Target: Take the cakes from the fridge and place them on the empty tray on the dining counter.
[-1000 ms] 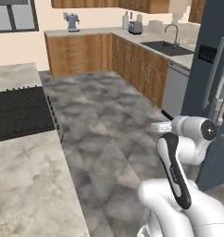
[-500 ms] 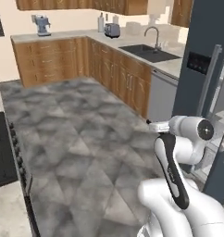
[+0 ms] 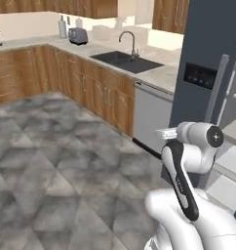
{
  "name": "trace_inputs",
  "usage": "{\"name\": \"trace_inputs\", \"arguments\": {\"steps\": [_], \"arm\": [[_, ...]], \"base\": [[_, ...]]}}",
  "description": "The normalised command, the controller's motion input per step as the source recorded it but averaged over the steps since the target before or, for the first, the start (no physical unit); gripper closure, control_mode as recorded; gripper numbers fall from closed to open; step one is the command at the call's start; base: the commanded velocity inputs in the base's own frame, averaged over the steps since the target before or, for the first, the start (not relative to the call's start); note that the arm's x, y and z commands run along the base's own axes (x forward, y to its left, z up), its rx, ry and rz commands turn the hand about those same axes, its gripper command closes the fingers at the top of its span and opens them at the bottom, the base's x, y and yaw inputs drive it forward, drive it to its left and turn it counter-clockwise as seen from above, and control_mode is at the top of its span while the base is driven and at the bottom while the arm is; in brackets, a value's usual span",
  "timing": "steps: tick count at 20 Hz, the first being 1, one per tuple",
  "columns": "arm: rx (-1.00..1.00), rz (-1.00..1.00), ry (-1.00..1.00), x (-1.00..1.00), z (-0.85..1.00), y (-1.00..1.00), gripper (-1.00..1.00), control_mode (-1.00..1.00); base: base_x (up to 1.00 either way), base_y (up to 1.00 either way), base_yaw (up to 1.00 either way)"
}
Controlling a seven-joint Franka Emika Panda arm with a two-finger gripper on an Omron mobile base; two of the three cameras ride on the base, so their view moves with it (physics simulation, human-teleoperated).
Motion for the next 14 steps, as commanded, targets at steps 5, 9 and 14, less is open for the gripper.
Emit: {"name": "trace_inputs", "arguments": {"steps": [5, 9, 14], "arm": [[0.0, 0.0, 0.0, 0.0, 0.0, 0.0, -1.0, 1.0], [0.0, 0.0, 0.0, 0.0, 0.0, 0.0, -1.0, 1.0], [0.0, 0.0, 0.0, 0.0, 0.0, 0.0, -1.0, 1.0]], "base": [[0.83, -0.16, -0.43], [0.78, -0.15, -0.43], [0.73, -0.01, -0.42]]}}
